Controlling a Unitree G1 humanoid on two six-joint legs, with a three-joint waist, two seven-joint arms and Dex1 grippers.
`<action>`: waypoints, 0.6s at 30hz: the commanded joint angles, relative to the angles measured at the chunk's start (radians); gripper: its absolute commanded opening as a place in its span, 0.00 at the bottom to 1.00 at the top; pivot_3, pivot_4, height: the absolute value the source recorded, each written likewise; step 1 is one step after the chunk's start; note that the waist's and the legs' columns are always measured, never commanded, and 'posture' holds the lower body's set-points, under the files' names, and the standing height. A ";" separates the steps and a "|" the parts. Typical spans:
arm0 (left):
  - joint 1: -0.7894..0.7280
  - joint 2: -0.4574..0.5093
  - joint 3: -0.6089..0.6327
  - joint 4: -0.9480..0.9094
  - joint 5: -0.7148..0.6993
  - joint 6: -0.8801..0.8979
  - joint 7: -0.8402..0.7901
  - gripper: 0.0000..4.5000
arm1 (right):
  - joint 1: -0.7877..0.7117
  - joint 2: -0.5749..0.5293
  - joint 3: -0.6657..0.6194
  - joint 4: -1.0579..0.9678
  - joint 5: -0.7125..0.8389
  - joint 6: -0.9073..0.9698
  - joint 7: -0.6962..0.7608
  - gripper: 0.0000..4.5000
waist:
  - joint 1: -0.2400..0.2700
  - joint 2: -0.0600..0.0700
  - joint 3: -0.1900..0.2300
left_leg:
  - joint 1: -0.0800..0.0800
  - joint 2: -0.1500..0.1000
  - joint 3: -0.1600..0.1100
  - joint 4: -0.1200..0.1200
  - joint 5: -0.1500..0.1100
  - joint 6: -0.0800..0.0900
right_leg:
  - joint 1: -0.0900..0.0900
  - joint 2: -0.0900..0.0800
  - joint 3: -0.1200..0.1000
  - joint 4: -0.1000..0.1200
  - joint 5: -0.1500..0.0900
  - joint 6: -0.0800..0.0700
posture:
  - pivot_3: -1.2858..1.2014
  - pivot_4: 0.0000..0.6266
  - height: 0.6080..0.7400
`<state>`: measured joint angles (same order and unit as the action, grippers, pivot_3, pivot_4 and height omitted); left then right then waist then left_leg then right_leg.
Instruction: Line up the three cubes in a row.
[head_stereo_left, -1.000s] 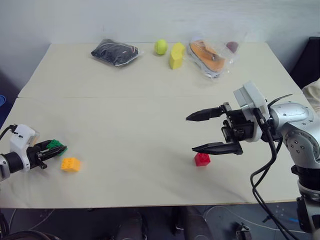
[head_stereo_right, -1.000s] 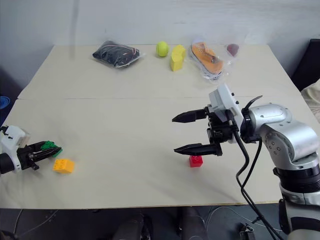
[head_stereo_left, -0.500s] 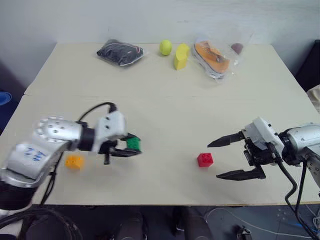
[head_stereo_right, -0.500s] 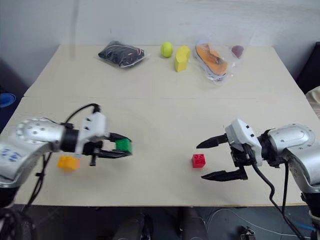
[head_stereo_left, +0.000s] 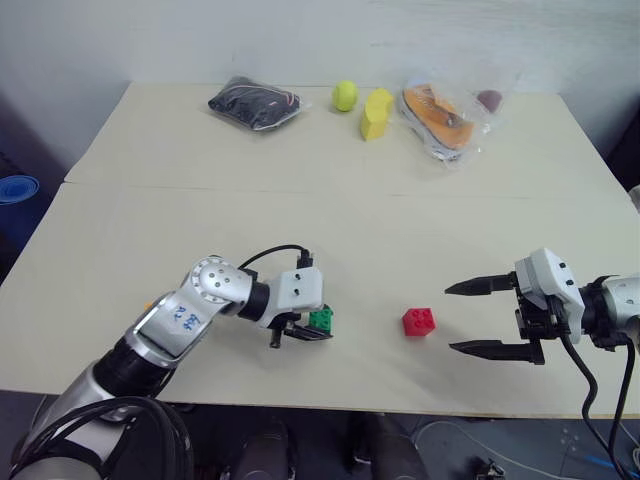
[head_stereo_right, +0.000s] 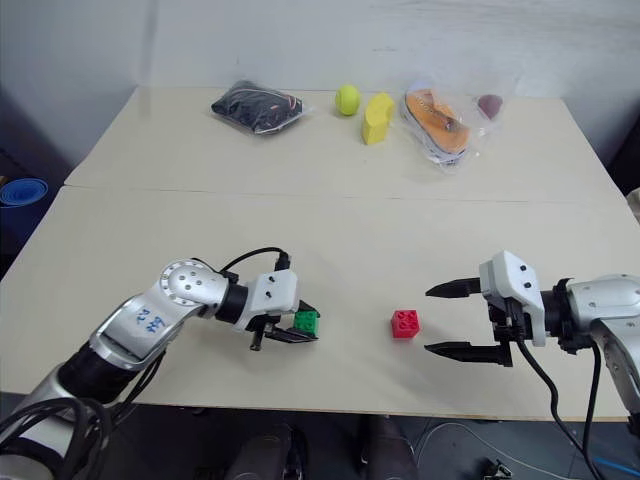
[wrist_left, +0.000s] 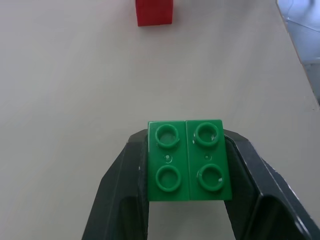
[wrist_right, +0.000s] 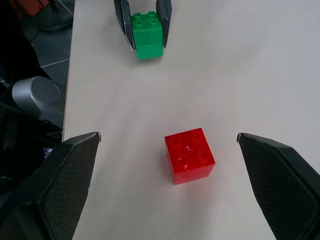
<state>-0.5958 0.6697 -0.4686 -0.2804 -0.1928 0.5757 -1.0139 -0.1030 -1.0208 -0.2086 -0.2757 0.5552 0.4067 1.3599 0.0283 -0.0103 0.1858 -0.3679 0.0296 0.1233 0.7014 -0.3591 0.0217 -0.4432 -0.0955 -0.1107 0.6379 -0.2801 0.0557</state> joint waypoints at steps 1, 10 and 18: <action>-0.031 -0.020 -0.023 0.019 0.037 -0.024 -0.019 0.33 | 0.023 -0.007 -0.039 -0.024 -0.007 -0.032 -0.009 1.00 | -0.001 0.000 0.000 | 0.000 0.000 0.000 0.000 0.000 0.000 | 0.000 0.000 0.000 0.000 0.000 0.000 | 0.52 0.24 1.00; -0.091 -0.088 -0.057 0.114 0.091 -0.025 -0.055 0.33 | 0.031 0.009 -0.032 -0.025 -0.001 -0.040 -0.060 1.00 | -0.002 0.000 0.000 | 0.000 0.000 0.000 0.000 0.000 0.000 | 0.000 0.000 0.000 0.000 0.000 0.000 | 0.52 0.24 1.00; -0.095 -0.105 -0.030 0.096 0.066 0.069 -0.070 0.69 | 0.012 0.024 -0.010 -0.024 0.005 -0.039 -0.090 1.00 | -0.002 0.000 0.000 | 0.000 0.000 0.000 0.000 0.000 0.000 | 0.000 0.000 0.000 0.001 0.000 0.000 | 0.52 0.24 1.00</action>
<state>-0.6798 0.5741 -0.5272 -0.1461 -0.1054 0.6160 -1.0845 -0.0760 -1.0035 -0.2044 -0.2756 0.5482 0.3743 1.2735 0.0262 -0.0103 0.1858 -0.3678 0.0295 0.1228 0.7016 -0.3586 0.0221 -0.4429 -0.0951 -0.1111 0.6386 -0.2799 0.0559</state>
